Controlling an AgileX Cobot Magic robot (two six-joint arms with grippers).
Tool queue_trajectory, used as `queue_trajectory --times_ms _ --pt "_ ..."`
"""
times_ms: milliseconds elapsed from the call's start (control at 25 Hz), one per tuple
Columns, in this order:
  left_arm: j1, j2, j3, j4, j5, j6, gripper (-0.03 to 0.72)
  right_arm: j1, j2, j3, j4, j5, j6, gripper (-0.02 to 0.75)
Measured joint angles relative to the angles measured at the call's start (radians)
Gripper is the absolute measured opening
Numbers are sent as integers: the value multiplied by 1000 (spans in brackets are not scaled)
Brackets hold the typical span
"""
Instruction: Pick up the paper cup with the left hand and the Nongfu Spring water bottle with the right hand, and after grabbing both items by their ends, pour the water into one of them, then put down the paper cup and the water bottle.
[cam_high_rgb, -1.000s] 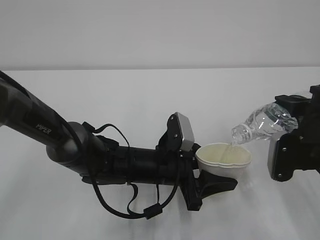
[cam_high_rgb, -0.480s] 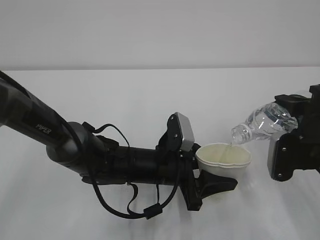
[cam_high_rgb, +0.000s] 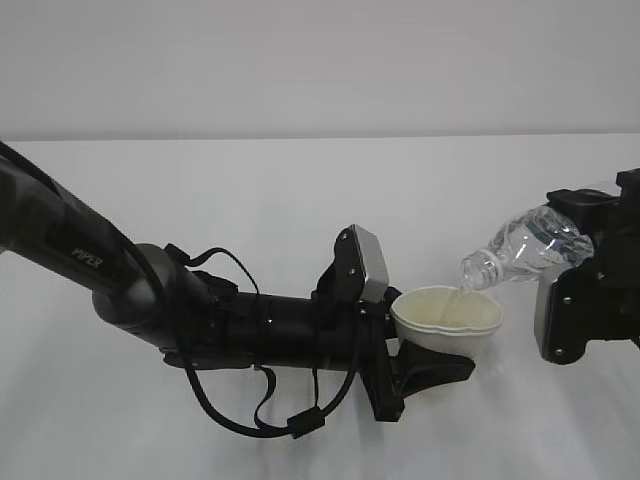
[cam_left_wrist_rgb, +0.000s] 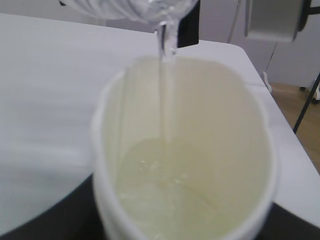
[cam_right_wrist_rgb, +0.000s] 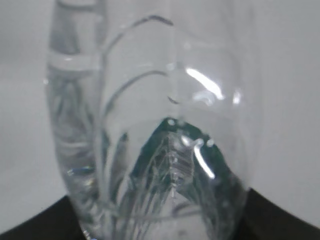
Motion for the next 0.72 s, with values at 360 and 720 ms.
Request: queue_trajectory --times_ms 360,720 --pt "0 0 0 0 0 0 393 0 0 0 -1 0 0 384" --pt "0 0 0 0 6 0 393 0 0 0 -4 0 0 384"
